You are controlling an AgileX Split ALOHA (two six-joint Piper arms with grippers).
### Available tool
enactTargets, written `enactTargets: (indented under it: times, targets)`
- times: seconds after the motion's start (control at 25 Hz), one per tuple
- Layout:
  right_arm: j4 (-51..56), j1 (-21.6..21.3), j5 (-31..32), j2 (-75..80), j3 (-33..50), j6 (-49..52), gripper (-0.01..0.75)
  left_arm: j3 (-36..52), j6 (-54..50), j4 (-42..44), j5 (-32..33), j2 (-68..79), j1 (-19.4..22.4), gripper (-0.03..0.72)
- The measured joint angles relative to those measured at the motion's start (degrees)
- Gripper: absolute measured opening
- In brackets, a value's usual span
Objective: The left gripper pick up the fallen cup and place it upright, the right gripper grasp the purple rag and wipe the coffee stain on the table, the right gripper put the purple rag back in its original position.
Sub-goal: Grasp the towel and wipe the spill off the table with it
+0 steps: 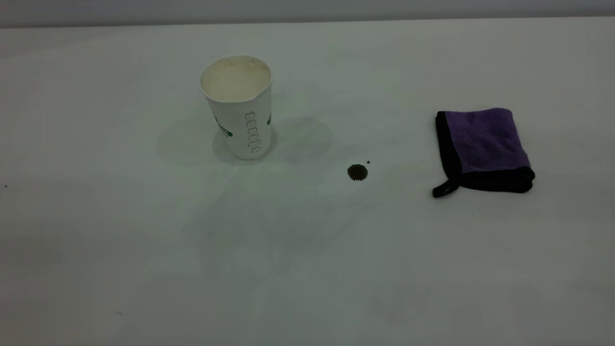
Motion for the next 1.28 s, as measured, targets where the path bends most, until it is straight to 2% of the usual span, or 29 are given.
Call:
enactTargets:
  times: [0.44,0.6,0.72,0.96,1.28]
  targets:
    - [18.82,0.0,-17.27,35.91,-0.01,-24.94,0.565,0.04,0.0,0.0,0.06,0.0,0.0,0.507]
    - [24.74,0.15,-20.3,49.65,-1.46,-30.47,0.565,0.04,0.0,0.0,0.06,0.0,0.0,0.507]
    - [25.56,1.77,-22.04,58.17,-3.84,-31.52,0.565,0.04,0.0,0.0,0.06,0.0,0.0,0.507]
    - [26.34,7.84,-26.02,74.04,-11.16,-31.19,0.551,0.04,0.0,0.0,0.06,0.0,0.0,0.507]
    - [23.14,8.53,-27.65,97.03,-25.38,-25.03,0.551,0.04,0.0,0.0,0.06,0.0,0.0,0.507]
